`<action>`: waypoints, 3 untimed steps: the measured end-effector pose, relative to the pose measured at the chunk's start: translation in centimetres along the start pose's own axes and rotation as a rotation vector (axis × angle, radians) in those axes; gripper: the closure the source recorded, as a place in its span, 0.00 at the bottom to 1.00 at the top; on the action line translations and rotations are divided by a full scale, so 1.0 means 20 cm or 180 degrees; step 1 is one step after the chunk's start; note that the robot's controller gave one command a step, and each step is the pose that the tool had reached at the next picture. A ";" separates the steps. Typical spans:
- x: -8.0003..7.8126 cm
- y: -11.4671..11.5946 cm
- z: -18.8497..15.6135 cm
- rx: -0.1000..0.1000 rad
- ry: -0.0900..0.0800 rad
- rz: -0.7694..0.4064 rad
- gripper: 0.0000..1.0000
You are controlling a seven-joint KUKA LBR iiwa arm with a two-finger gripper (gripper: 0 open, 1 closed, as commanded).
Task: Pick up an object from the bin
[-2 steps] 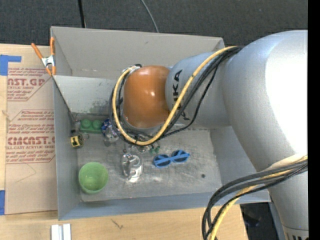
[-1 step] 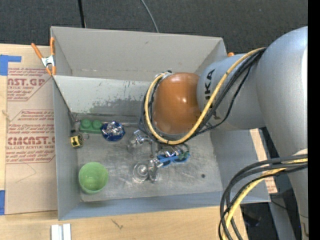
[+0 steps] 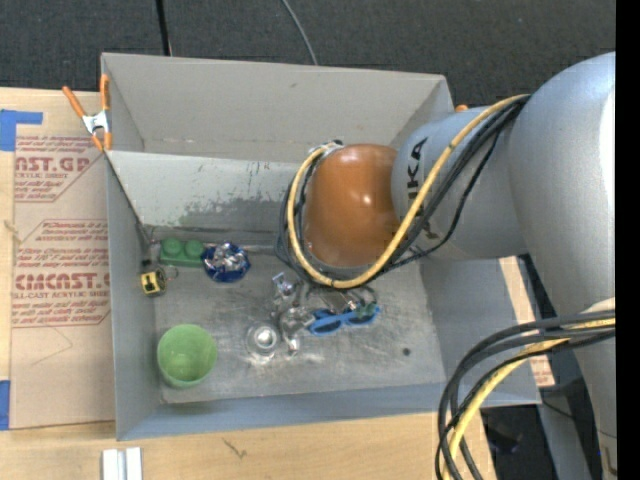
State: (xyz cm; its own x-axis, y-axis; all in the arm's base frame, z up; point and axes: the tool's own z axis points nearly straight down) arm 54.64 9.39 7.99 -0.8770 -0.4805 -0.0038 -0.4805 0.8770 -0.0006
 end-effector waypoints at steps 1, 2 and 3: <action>0.00 0.00 0.01 -0.0005 0.0004 -0.0002 0.00; 0.19 0.04 0.02 0.0023 -0.0063 -0.1782 0.00; 0.31 -0.02 0.03 0.0018 -0.0055 -0.2871 0.00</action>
Offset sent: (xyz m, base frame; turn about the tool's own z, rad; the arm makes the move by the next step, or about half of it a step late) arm 0.0000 0.0000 0.0000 0.0000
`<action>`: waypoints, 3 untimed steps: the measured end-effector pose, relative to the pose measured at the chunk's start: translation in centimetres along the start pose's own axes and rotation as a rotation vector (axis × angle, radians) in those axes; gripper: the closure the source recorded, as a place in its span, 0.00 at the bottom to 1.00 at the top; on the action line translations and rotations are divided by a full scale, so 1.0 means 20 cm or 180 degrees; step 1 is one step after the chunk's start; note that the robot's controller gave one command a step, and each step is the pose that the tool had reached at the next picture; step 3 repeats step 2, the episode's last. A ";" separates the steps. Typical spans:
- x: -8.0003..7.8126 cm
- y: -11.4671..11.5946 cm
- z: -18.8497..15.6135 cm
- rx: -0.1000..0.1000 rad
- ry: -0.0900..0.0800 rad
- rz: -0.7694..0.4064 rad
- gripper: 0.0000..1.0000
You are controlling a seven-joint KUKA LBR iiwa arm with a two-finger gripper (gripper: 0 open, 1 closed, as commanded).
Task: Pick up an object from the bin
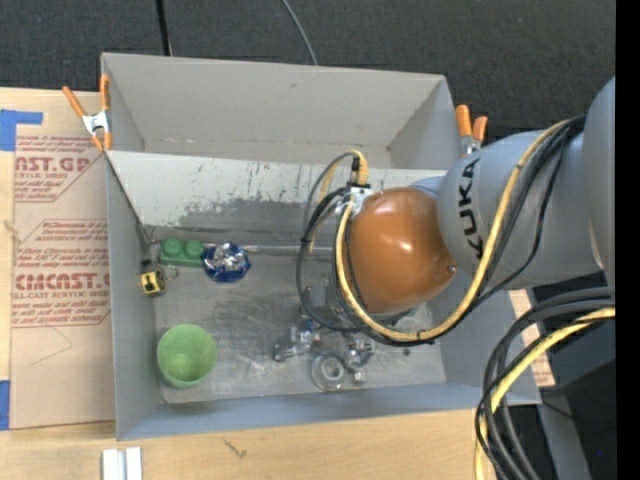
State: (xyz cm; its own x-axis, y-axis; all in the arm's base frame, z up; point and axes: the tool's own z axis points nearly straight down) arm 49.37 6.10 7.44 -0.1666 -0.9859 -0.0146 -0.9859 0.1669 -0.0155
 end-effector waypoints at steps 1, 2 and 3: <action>0.01 0.00 0.00 -0.0020 0.0032 0.0004 1.00; 0.06 -0.11 -0.86 -0.0026 0.0035 -0.0039 1.00; 0.06 -0.11 -0.86 -0.0026 0.0035 -0.0039 1.00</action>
Offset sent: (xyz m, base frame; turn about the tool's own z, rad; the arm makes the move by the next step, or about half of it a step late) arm 0.0000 0.0000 0.0000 0.0000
